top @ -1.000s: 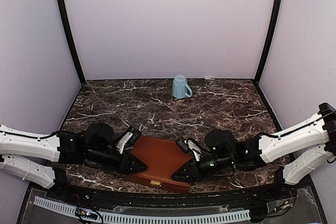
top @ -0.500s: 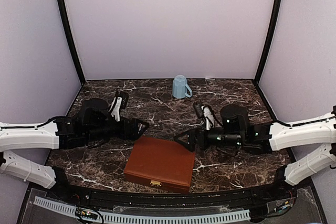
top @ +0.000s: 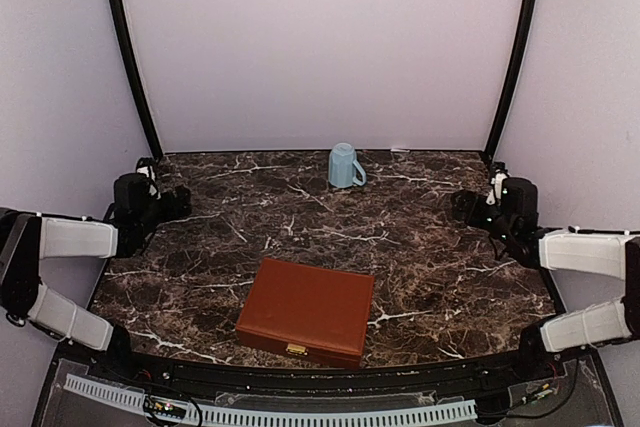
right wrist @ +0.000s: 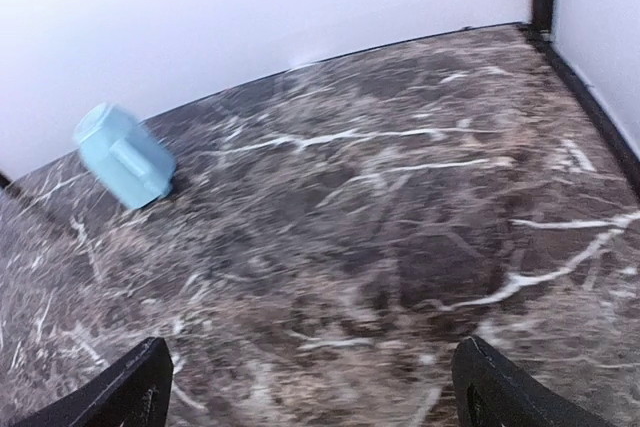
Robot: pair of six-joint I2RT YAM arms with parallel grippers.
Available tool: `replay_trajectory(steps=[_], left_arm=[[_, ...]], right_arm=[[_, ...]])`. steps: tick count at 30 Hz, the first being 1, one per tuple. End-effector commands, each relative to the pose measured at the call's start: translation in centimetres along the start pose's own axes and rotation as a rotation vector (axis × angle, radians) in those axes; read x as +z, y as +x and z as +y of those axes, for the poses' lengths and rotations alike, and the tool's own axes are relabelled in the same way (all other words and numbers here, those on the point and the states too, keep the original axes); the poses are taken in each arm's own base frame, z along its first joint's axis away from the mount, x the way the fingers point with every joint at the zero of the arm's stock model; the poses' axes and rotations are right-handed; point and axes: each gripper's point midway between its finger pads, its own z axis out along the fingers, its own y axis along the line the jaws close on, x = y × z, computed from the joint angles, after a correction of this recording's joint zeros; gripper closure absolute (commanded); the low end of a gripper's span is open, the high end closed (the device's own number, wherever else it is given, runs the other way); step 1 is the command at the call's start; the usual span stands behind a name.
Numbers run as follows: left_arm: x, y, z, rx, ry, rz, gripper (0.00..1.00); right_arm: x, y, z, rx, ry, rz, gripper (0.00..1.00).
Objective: Organize the mixed jewelry
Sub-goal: Reset both arms
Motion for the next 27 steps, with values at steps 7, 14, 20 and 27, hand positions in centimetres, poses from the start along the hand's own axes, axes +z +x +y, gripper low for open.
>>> replay_trajectory(steps=[7, 14, 20, 27], left_arm=[[-10.6, -3.6, 11.6, -0.002, -0.533, -0.357, 0.01], [-10.7, -0.7, 8.6, 0.116, -0.299, -0.392, 0.01], [-9.8, -0.5, 8.5, 0.113, -0.292, -0.364, 0.01], [-9.4, -0.2, 8.5, 0.118, -0.291, -0.346, 0.01]], right_arm=[[-6.9, -5.3, -10.0, -0.027, 0.235, -0.356, 0.01], [-6.8, -3.7, -12.0, -0.091, 0.336, -0.367, 0.01], [-6.9, -3.4, -11.7, -0.133, 0.315, -0.392, 0.01], [-7.7, -3.5, -11.6, -0.144, 0.311, -0.450, 0.02]])
